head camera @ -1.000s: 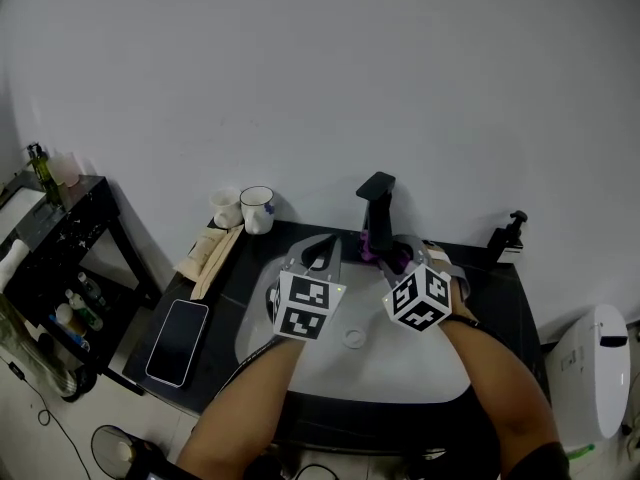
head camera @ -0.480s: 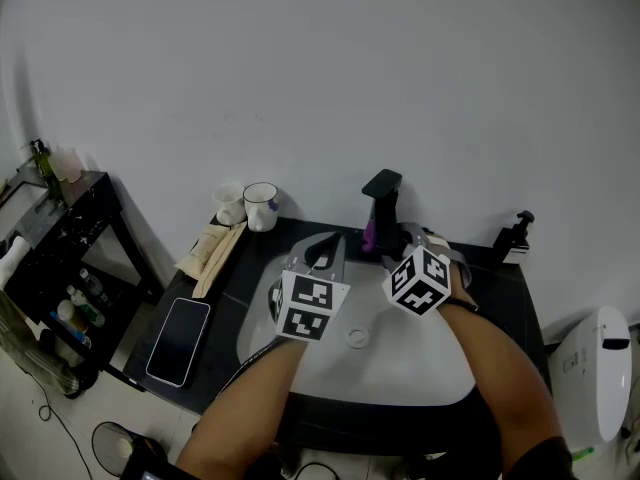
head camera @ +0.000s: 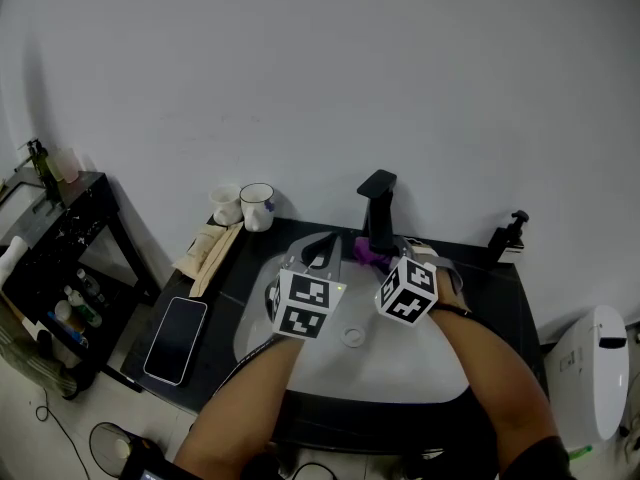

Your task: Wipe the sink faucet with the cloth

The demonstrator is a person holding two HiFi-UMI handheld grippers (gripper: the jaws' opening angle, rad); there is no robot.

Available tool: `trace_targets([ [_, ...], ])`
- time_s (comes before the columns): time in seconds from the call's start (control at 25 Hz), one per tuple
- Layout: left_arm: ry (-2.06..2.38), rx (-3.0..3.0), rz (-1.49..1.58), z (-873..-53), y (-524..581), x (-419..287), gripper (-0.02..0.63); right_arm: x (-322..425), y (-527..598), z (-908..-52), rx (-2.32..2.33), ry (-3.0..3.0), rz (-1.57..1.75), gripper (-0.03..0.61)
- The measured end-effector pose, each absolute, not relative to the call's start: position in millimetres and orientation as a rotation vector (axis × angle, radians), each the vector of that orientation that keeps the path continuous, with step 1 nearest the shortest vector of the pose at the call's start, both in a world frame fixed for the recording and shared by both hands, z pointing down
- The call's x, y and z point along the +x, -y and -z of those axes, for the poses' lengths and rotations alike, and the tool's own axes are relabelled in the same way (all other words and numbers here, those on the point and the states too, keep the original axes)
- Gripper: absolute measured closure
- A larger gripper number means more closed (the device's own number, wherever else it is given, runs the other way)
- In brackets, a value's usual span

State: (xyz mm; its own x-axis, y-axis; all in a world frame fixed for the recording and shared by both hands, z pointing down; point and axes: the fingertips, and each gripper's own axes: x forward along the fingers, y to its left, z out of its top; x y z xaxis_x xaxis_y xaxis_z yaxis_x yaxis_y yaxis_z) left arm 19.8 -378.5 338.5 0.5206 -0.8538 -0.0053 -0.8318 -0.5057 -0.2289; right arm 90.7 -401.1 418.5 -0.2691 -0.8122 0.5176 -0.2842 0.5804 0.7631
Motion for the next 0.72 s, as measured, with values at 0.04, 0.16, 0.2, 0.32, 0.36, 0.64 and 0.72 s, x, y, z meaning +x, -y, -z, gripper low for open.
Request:
trace_targets([
  [0.04,-1.438,-2.556,0.162,-338,379,20,0.597,90,398,-420,0.888,1.823,0.676,0.474],
  [0.16,-1.439,-2.554,0.165,-338,379,19,0.597,87,387,-422,0.865,1.827,0.694,0.474],
  [0.2,-1.44,-2.553,0.166,-338,379,19,0.597,86,382,-423,0.855,1.827,0.703,0.474],
  [0.32,-1.441,-2.55,0.17,-339,379,18,0.597,86,366,-426,0.829,1.816,0.733,0.474],
  [0.36,-1.442,-2.548,0.173,-340,379,18,0.597,87,361,-427,0.824,1.811,0.743,0.473],
  [0.64,-1.463,-2.55,0.181,-342,379,14,0.597,106,340,-407,0.957,1.9,0.679,0.473],
  [0.72,-1.464,-2.552,0.181,-342,379,14,0.597,119,343,-399,1.016,1.906,0.656,0.472],
])
